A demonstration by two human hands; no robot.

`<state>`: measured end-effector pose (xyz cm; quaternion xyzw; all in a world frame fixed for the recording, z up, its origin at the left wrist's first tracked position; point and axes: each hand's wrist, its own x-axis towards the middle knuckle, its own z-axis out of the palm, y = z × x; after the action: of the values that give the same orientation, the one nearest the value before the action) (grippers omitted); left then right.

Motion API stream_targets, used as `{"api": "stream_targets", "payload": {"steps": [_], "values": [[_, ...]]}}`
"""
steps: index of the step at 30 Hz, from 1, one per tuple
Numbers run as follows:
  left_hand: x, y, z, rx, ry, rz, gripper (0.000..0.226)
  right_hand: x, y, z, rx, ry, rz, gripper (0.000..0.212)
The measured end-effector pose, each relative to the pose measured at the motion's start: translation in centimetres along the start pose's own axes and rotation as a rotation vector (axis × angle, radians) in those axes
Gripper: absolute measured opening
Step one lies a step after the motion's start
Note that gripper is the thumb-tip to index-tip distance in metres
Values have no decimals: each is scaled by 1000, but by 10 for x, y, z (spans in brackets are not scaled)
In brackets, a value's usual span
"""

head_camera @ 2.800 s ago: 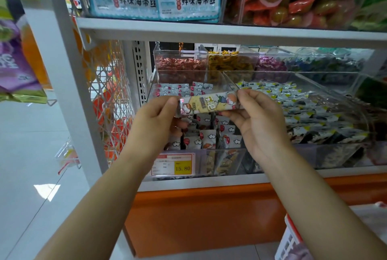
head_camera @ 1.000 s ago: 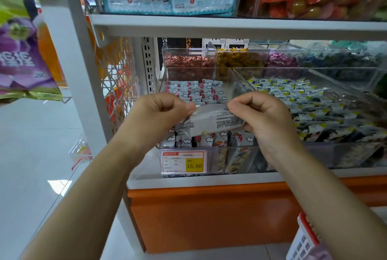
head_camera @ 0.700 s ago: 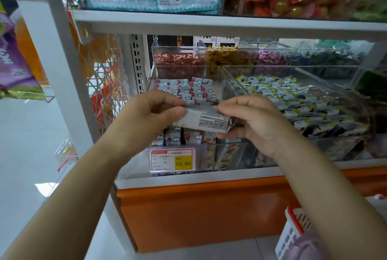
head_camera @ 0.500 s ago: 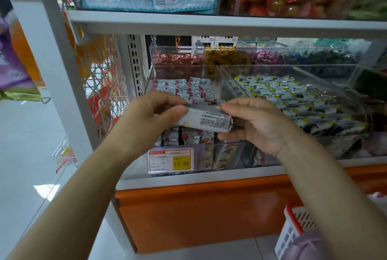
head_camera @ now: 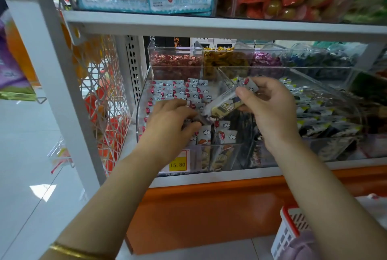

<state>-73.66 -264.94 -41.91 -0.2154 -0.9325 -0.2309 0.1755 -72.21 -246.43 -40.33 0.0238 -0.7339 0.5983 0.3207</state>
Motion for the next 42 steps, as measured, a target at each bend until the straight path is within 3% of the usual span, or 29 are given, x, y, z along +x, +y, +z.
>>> {"api": "stream_targets", "payload": {"steps": [9, 15, 19, 22, 23, 25, 29, 34, 42], "values": [[0, 0, 5, -3, -78, 6, 9, 4, -5, 9, -305, -84, -228, 19], [0, 1, 0, -15, 15, 30, 10, 2, -3, 25, -477, -230, -292, 36], [-1, 0, -5, -24, -15, 35, 11, -1, 0, 37, -615, -319, -370, 31], [-3, -1, -9, -38, -86, 25, 9, -3, 7, 39, -875, -454, -415, 18], [-2, -1, -11, -61, -95, 28, 3, -4, 8, 39, -957, -507, -433, 20], [-1, -2, -16, -117, -87, 27, 11, -4, 9, 37, -1024, -566, -442, 24], [-1, -5, -20, -131, -76, -9, 14, 4, 7, 38, -926, -574, -378, 28], [0, -8, -18, -147, -48, -34, 13, 19, 8, 43, -864, -458, -393, 28], [2, -11, -16, -204, 10, -112, 23, 29, 17, 54, -1201, -479, -484, 21]]}}
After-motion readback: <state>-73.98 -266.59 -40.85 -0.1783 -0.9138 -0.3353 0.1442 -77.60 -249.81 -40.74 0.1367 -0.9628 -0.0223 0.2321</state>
